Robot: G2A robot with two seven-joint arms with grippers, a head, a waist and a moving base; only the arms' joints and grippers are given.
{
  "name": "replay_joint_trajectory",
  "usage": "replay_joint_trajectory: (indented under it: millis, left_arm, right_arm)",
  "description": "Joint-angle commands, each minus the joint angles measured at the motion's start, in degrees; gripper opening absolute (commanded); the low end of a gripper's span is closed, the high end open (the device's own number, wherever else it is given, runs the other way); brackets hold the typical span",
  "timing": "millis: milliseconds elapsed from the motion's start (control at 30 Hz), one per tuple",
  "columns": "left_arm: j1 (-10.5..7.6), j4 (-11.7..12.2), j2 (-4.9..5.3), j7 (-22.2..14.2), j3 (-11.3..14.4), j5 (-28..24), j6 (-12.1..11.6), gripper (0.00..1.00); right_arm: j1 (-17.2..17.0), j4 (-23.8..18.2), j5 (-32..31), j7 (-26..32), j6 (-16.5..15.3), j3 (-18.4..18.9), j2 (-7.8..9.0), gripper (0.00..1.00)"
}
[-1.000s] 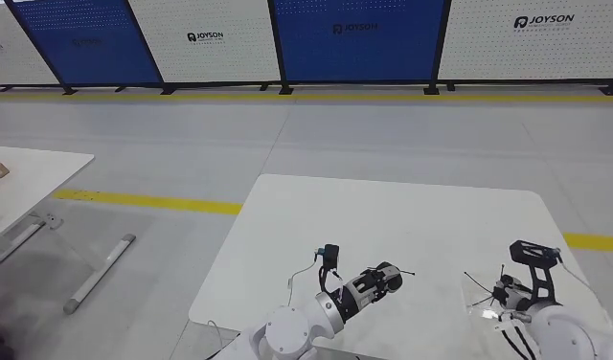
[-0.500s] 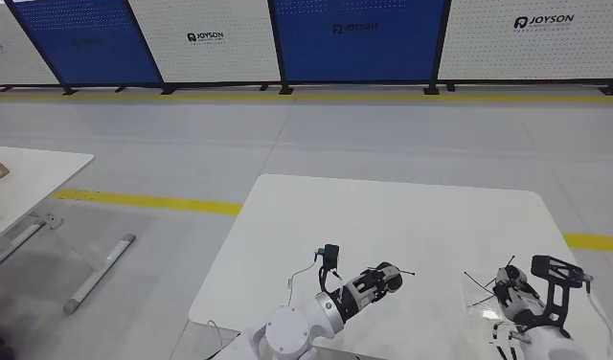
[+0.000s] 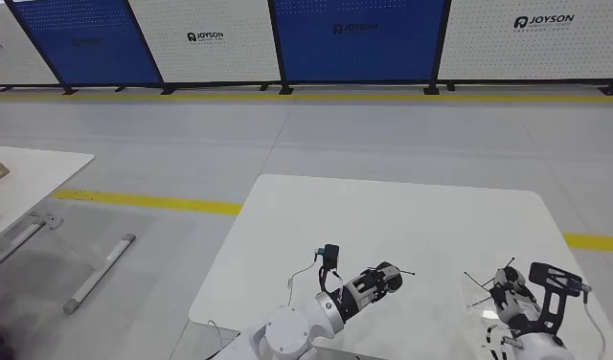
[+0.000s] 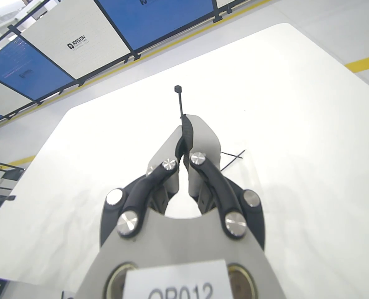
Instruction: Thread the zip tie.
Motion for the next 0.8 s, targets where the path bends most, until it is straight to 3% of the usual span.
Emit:
replay_joint_trajectory:
  millis: [0, 167, 300, 767]
  left_arm:
    - [0.00, 0.0, 0.00, 0.0, 0.0, 0.0, 0.0, 0.00]
    - [-0.56, 0.0, -0.34, 3.7, 1.7, 4.3, 1.6, 0.00]
    - [-2.01, 1.7, -1.10, 7.0, 4.2, 6.2, 2.7, 0.00]
    - [-2.47, 2.2, -1.32, 7.6, 4.6, 6.1, 2.6, 0.00]
  right_arm:
    - [0.2, 0.7, 2.0, -2.7, 0.1, -0.3, -0.28, 0.00]
    - [-1.9, 1.9, 12.6, -19.5, -2.2, -2.5, -1.77, 0.00]
    - [-4.0, 2.9, 14.6, -26.7, -3.9, -4.7, -2.45, 0.00]
    - [-4.1, 3.4, 14.7, -26.0, -4.1, -5.4, -2.52, 0.00]
